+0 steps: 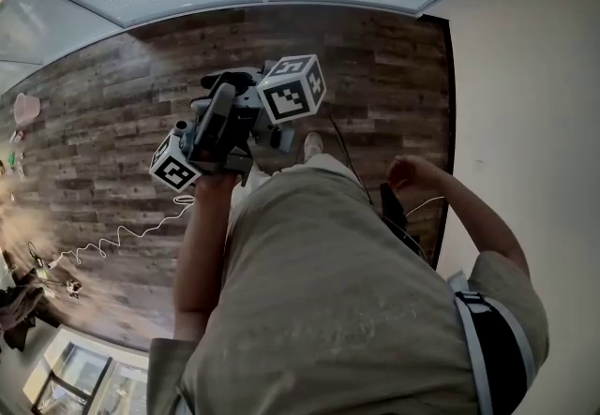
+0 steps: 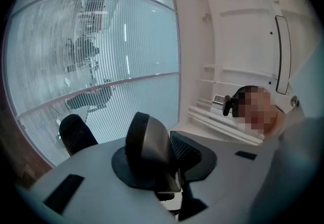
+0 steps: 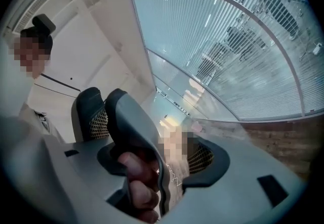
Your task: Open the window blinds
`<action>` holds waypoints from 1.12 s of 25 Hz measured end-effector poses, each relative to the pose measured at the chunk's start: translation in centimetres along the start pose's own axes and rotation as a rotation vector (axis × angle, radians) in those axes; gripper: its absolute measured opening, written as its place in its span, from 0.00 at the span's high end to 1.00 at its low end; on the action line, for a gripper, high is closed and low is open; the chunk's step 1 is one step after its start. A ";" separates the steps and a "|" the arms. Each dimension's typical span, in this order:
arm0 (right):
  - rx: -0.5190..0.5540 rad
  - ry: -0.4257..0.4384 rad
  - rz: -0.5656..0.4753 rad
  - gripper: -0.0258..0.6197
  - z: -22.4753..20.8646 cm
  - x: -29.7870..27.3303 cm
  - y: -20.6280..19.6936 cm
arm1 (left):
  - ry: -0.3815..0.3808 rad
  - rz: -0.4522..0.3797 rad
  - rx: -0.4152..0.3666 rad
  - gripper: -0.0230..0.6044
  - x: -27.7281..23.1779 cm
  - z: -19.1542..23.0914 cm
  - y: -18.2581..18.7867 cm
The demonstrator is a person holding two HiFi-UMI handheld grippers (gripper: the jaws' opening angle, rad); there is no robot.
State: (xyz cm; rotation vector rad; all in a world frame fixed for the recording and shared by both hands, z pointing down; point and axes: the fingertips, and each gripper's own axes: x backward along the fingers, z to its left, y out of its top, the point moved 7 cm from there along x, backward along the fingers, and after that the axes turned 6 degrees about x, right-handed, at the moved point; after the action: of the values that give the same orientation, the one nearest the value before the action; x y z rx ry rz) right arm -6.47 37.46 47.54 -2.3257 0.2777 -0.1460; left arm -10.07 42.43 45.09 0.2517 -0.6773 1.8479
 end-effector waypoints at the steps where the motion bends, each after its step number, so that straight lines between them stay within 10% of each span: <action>1: -0.004 0.001 0.003 0.57 0.0 0.0 0.0 | 0.003 -0.003 0.001 0.80 0.0 0.0 0.0; 28: -0.019 0.025 -0.102 0.57 0.1 0.6 0.2 | 0.032 0.096 -0.019 0.80 -1.1 -0.5 -0.2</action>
State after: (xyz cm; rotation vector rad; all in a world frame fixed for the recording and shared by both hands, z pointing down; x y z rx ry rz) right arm -5.87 37.30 47.35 -2.3591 0.1739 -0.2239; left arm -9.37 41.90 44.20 0.1796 -0.6948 1.9315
